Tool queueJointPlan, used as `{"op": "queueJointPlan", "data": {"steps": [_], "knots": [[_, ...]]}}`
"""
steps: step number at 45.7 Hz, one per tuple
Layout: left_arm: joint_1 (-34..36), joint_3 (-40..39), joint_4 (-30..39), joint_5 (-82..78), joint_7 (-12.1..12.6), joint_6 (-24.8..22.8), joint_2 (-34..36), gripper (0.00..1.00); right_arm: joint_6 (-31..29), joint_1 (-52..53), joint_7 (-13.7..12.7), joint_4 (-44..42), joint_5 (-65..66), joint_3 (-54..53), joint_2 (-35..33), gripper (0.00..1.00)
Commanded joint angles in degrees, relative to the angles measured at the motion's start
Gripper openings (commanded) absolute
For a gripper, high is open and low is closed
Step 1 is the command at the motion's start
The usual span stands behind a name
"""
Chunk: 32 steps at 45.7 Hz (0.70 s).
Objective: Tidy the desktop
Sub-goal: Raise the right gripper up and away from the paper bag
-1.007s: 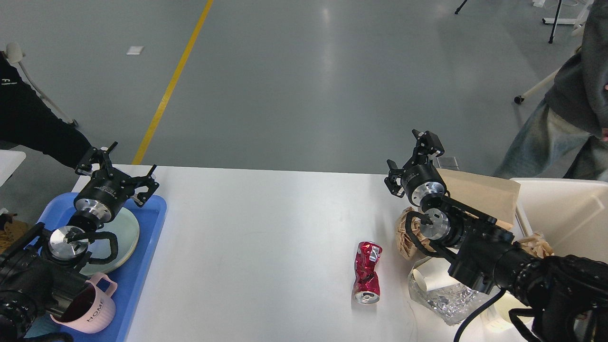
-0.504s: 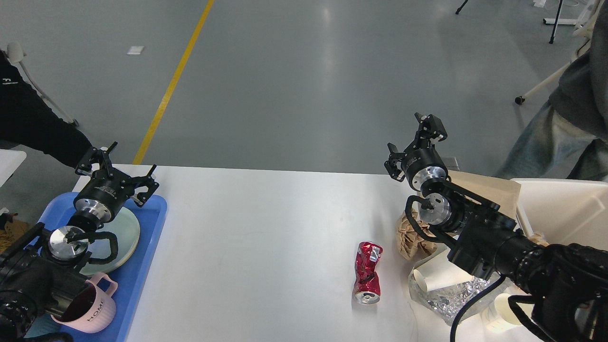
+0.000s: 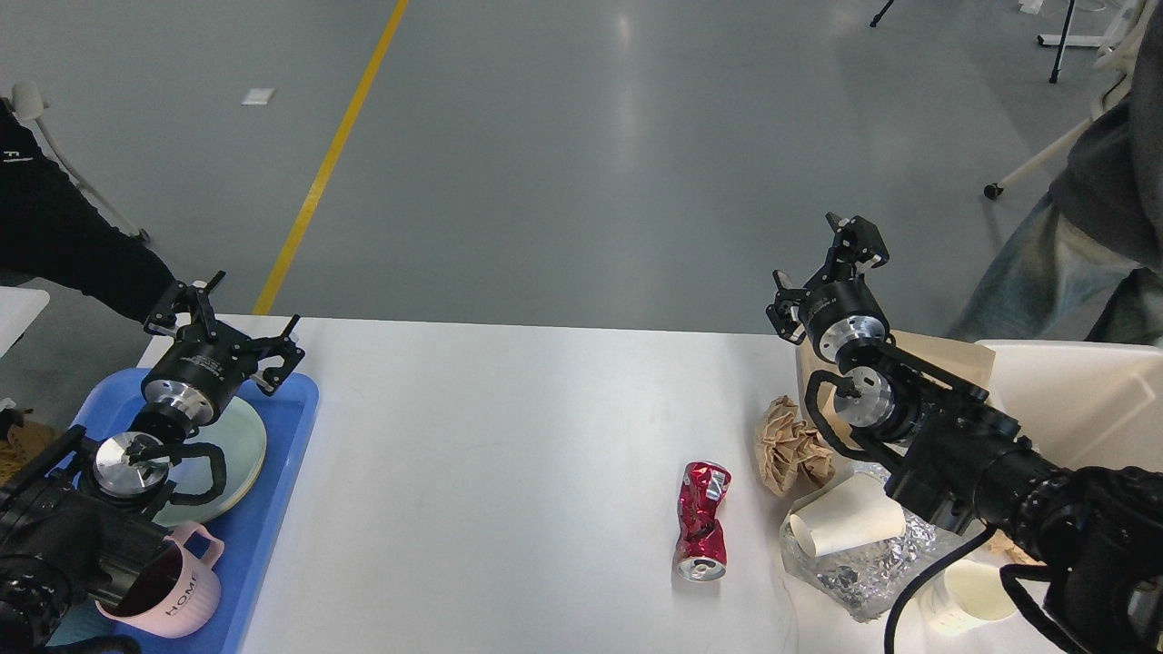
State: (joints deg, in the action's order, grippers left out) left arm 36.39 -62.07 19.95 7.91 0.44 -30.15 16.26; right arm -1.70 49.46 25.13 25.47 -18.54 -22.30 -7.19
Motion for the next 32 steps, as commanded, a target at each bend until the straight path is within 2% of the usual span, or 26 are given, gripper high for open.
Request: {"op": "queueJointPlan", "data": {"steps": [1, 7, 18, 32], "knots": [[0.0, -0.1, 0.0, 0.0, 0.0, 0.0, 0.0, 0.97, 0.0, -0.1, 0.0, -0.1, 0.0, -0.1, -0.4, 1.00], [0.0, -0.1, 0.0, 0.0, 0.0, 0.0, 0.0, 0.97, 0.1, -0.1, 0.0, 0.0, 0.0, -1.5, -1.5, 1.00], [0.0, -0.1, 0.0, 0.0, 0.0, 0.0, 0.0, 0.97, 0.0, -3.2, 0.1, 0.0, -0.1, -10.9, -2.4, 1.00], [0.0, -0.1, 0.0, 0.0, 0.0, 0.0, 0.0, 0.97, -0.2, -3.5, 0.4, 0.5, 0.9, -10.7, -3.3, 1.00]]}}
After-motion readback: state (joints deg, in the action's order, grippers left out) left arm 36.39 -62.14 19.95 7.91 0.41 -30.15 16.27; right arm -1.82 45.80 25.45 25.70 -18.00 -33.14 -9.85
